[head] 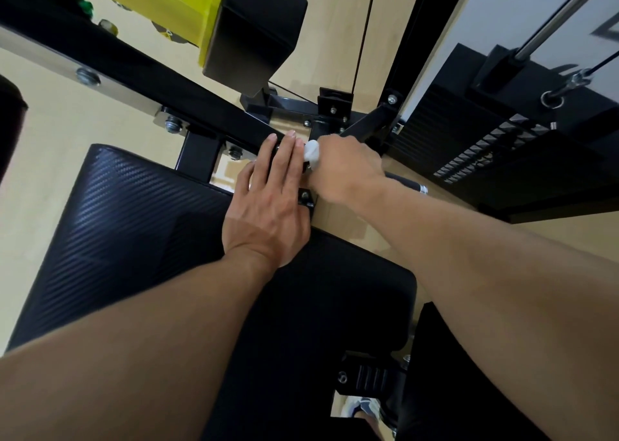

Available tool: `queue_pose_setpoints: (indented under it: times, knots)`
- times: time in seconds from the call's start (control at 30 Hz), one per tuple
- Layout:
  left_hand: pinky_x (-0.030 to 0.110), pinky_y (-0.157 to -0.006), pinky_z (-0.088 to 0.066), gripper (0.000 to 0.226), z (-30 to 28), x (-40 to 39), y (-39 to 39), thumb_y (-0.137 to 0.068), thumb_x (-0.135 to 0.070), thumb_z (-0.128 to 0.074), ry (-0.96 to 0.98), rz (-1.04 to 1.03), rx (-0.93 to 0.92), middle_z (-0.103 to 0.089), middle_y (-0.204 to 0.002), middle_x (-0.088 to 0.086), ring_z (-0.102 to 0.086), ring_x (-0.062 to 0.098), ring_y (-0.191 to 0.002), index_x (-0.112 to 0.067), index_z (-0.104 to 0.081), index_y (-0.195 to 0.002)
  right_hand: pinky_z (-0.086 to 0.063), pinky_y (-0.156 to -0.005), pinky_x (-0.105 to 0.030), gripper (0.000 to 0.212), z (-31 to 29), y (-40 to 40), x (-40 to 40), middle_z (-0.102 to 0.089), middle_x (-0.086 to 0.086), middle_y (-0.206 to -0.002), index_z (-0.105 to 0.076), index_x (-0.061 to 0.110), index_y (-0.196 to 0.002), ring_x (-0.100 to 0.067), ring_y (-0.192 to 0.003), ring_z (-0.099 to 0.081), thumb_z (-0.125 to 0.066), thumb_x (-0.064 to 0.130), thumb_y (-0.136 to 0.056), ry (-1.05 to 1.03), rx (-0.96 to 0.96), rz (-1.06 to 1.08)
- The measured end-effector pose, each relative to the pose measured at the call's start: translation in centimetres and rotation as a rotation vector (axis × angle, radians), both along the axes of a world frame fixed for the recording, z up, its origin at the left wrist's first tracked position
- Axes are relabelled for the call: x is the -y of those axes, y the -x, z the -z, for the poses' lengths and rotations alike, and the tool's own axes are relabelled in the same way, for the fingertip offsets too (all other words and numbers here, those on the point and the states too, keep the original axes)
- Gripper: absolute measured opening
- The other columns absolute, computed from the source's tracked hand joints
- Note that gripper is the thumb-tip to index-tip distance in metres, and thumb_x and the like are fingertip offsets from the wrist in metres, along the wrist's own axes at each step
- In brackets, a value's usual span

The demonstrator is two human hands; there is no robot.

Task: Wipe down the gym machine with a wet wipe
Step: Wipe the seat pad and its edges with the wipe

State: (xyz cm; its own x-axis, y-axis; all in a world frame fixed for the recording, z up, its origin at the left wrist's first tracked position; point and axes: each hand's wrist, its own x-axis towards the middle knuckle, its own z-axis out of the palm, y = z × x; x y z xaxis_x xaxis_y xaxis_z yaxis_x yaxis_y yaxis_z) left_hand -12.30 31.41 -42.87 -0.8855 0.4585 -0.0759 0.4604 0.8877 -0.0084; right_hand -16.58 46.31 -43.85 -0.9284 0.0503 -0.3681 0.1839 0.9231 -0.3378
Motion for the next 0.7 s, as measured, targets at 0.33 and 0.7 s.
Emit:
queue_pose_setpoints:
  times: [0.33,0.7]
  knots:
    - [0.043,-0.122,-0.024,0.079,0.0,0.0,0.1,-0.089,-0.034,-0.026,0.008,0.006,0.01,-0.005,-0.17,0.009,-0.005,0.027,-0.157,-0.007,-0.005,-0.16,-0.05,-0.078,-0.038,0.051,0.6,-3.1,-2.6,-0.065,0.001,-0.097,-0.055,0.021,-0.116,-0.022,-0.088,-0.062,-0.066,0.061,-0.086,-0.066,-0.063,0.061]
    - [0.043,-0.123,-0.02,0.08,0.0,0.2,0.0,-0.091,-0.028,-0.032,0.053,0.02,0.017,0.003,-0.17,0.01,0.0,0.028,-0.157,-0.005,0.003,-0.159,-0.026,-0.122,-0.039,0.058,2.4,-7.4,-2.0,-0.049,-0.002,-0.153,-0.033,0.016,-0.158,-0.014,-0.145,-0.039,-0.027,0.044,-0.108,0.276,-0.461,0.06]
